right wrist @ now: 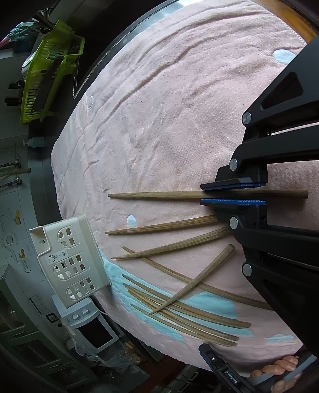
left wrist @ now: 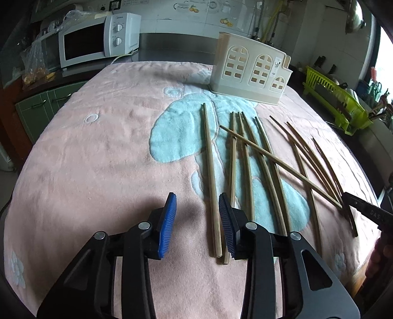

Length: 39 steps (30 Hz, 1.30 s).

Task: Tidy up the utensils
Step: 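Grasp another chopstick with the left tool while the right tool holds its chopstick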

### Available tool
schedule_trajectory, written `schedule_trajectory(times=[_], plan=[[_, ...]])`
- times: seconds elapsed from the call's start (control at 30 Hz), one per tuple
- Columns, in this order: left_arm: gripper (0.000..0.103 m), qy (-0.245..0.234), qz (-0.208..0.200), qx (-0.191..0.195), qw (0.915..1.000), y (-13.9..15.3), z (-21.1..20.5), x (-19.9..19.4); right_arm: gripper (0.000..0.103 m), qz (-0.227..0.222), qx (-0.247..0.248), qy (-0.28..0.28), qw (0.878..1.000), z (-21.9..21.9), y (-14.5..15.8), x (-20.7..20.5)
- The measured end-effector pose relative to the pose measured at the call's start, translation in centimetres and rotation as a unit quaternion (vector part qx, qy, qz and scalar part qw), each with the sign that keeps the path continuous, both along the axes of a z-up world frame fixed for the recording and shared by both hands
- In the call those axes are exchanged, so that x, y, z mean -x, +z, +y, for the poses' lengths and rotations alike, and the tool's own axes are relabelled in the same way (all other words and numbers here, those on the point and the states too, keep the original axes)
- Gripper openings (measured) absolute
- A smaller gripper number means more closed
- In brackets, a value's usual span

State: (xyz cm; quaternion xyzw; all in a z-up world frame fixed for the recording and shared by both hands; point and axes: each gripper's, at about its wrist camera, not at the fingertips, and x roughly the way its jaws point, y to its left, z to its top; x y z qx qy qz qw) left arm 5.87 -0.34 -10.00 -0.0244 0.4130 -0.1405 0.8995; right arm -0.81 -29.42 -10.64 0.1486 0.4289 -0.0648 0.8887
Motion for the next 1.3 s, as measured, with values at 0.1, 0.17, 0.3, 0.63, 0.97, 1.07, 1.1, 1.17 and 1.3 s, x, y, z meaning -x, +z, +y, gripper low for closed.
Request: schedule_trajectory(times=[0.1, 0.17, 0.3, 0.63, 0.97, 1.07, 1.1, 1.17, 1.3], plan=[[0.031, -0.002, 0.006, -0.006, 1.0, -0.4, -0.5, -0.3, 0.007, 0.0, 0.01, 0.003, 1.0, 0.3, 0.0, 0.0], [0.03, -0.005, 0.009, -0.008, 0.9999, -0.6, -0.8, -0.4, 0.007, -0.001, 0.013, 0.004, 1.0, 0.4, 0.0, 0.0], [0.026, -0.005, 0.006, -0.025, 0.9996, -0.8, -1.4, -0.5, 0.008, -0.002, 0.015, 0.005, 1.0, 0.4, 0.0, 0.2], [0.023, -0.005, -0.003, -0.072, 0.9974, -0.8, -2.8, -0.3, 0.012, -0.004, 0.023, 0.007, 1.0, 0.6, 0.0, 1.0], [0.011, -0.007, 0.004, -0.073, 0.9973, -0.5, -2.7, -0.8, 0.007, 0.0, 0.071, 0.024, 0.997, 1.7, 0.0, 2.0], [0.006, -0.009, 0.01, -0.056, 0.9983, -0.4, -2.3, -1.2, 0.007, -0.004, 0.072, 0.023, 0.997, 1.4, 0.2, 2.3], [0.006, -0.009, 0.013, -0.047, 0.9988, -0.4, -2.0, -1.3, 0.007, -0.009, 0.073, 0.023, 0.997, 1.4, 0.4, 2.5], [0.006, -0.008, 0.013, -0.03, 0.9994, -0.1, -1.5, -1.5, 0.007, -0.02, 0.076, 0.024, 0.997, 1.3, 1.1, 3.0], [0.006, -0.008, -0.002, 0.002, 1.0, 1.1, -0.8, -1.4, 0.007, -0.05, 0.088, 0.027, 0.995, 1.3, 3.0, 3.8]])
